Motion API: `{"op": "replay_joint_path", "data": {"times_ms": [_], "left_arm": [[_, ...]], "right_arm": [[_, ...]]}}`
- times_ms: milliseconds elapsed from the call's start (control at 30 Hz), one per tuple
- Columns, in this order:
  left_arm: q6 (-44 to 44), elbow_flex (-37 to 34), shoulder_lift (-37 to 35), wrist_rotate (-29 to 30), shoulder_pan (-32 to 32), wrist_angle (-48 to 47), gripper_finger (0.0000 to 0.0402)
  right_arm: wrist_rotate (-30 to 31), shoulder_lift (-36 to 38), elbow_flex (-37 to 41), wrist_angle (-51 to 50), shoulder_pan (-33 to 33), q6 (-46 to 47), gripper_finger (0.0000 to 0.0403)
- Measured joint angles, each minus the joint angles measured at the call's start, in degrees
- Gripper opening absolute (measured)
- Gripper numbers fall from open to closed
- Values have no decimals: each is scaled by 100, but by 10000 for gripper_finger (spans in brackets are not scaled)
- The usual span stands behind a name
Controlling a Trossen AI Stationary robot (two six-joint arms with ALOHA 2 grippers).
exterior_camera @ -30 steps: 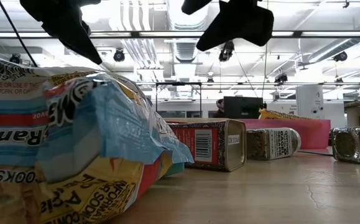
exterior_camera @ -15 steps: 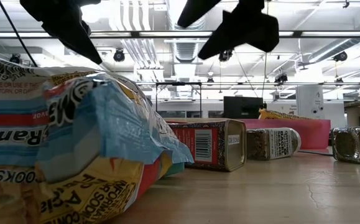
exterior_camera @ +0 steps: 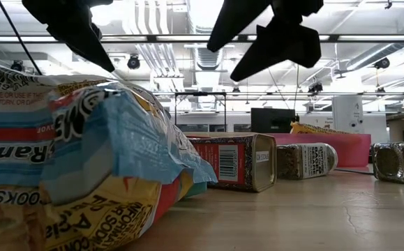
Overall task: Pick & Place Food Item
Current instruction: Put the red seasoning can into the orange bin
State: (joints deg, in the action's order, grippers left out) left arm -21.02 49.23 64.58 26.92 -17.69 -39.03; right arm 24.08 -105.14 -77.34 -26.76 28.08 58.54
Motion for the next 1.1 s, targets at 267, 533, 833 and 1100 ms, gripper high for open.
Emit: {"op": "replay_joint_path", "data": {"times_ms": [267, 533, 833, 1100], "left_arm": [[0, 0, 0, 0, 0, 0, 236], [0, 0, 0, 0, 0, 0, 236], [0, 0, 0, 0, 0, 23, 236], [-42, 0, 0, -178, 0, 22, 236]], "right_arm": [[7, 0, 166, 61, 0, 24, 255], [-40, 0, 221, 59, 7, -164, 359], [-352, 2, 221, 107, 4, -573, 396], [-315, 2, 199, 171, -113, -139, 396]]}}
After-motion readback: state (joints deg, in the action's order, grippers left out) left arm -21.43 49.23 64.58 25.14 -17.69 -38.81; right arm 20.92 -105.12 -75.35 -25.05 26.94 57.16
